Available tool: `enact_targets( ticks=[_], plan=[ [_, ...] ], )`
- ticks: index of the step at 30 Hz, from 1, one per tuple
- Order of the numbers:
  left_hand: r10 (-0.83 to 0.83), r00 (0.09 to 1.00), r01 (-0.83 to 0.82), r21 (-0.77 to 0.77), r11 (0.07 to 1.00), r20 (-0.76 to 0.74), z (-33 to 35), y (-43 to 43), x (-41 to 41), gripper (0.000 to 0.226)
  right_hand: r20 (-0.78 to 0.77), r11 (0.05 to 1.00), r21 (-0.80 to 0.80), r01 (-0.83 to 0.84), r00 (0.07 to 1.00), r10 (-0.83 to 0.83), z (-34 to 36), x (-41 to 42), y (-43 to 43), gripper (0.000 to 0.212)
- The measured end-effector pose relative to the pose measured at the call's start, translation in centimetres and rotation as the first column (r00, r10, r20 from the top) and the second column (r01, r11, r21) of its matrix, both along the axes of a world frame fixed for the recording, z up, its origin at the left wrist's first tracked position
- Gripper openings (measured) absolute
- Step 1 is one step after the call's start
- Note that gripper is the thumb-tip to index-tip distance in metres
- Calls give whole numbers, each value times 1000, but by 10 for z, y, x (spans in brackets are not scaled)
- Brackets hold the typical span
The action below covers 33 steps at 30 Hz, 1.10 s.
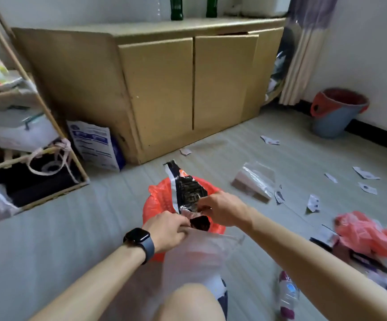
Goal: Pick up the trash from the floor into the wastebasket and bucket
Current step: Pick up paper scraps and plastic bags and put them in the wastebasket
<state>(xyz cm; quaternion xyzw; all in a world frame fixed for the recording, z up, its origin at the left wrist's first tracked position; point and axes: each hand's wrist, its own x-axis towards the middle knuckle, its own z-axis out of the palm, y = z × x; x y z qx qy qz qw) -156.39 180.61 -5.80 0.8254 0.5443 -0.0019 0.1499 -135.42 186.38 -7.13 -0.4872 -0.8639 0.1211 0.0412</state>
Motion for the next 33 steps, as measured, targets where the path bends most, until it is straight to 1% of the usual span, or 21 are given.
enact_targets(
  ticks=[2,4,6,7,10,12,14,16,17,19,21,22,23,24,26,28,29,30,31,32,33],
  plan=[
    [22,999,-22,-2,1000,-25,-5,4,-15,27,103,992,-123,9,995,4,-23,-5,1,16],
    [45,998,-47,-46,998,-47,-12,11,-26,24,162,974,-222,37,987,-1,-41,-9,1,22],
    [67,996,-72,-78,994,-60,-18,21,-33,23,144,963,-264,60,989,-22,-55,-12,2,37],
    [87,994,-93,-91,992,-62,-21,26,-36,23,130,960,-272,65,991,-30,-62,-16,3,38],
    [132,990,-138,-130,982,-58,-35,41,-44,30,132,954,-290,75,991,-37,-87,-29,11,25],
    [145,988,-152,-151,977,-54,-39,49,-47,33,150,931,-349,107,987,-57,-96,-36,15,22],
    [153,988,-156,-158,975,-32,-44,59,-50,32,76,910,-397,116,993,-94,-97,-41,23,24],
    [156,988,-150,-188,971,19,-39,64,-49,30,-76,900,-405,162,975,-209,-81,-41,27,26],
    [157,986,-143,-201,969,51,-34,66,-48,28,-179,883,-423,205,936,-303,-68,-38,29,25],
    [135,982,-107,-199,974,134,-20,73,-39,25,-327,798,-556,231,822,-466,-29,-21,27,23],
    [101,973,-67,-167,984,205,1,81,-22,19,-302,657,-729,194,769,-563,12,6,19,36],
    [91,966,-55,-151,987,244,15,84,-7,16,-274,622,-759,194,771,-574,36,25,10,42],
    [106,950,-65,-147,987,293,27,87,5,12,-262,625,-754,202,780,-568,53,40,2,43],
    [113,926,-63,-147,987,359,42,90,23,8,-250,663,-705,253,785,-567,72,62,-8,42],
    [132,860,-55,-168,984,494,64,97,47,10,-199,737,-556,385,799,-567,94,90,-22,42],
    [96,785,6,-163,987,612,91,100,79,20,-227,735,-448,510,730,-645,111,130,-41,44],
    [97,732,26,-170,985,674,101,102,93,22,-288,718,-428,549,670,-684,116,147,-50,45],
    [103,668,47,-180,983,737,112,102,107,20,-381,702,-424,573,590,-712,122,162,-60,52],
    [127,586,69,-205,976,800,122,101,122,17,-491,679,-425,598,477,-729,123,179,-71,62],
    [176,488,78,-243,967,855,129,101,136,14,-586,638,-438,633,337,-737,124,192,-81,74],
    [239,382,81,-290,953,893,135,101,150,14,-641,580,-469,666,195,-742,121,204,-91,86]
  ],
)
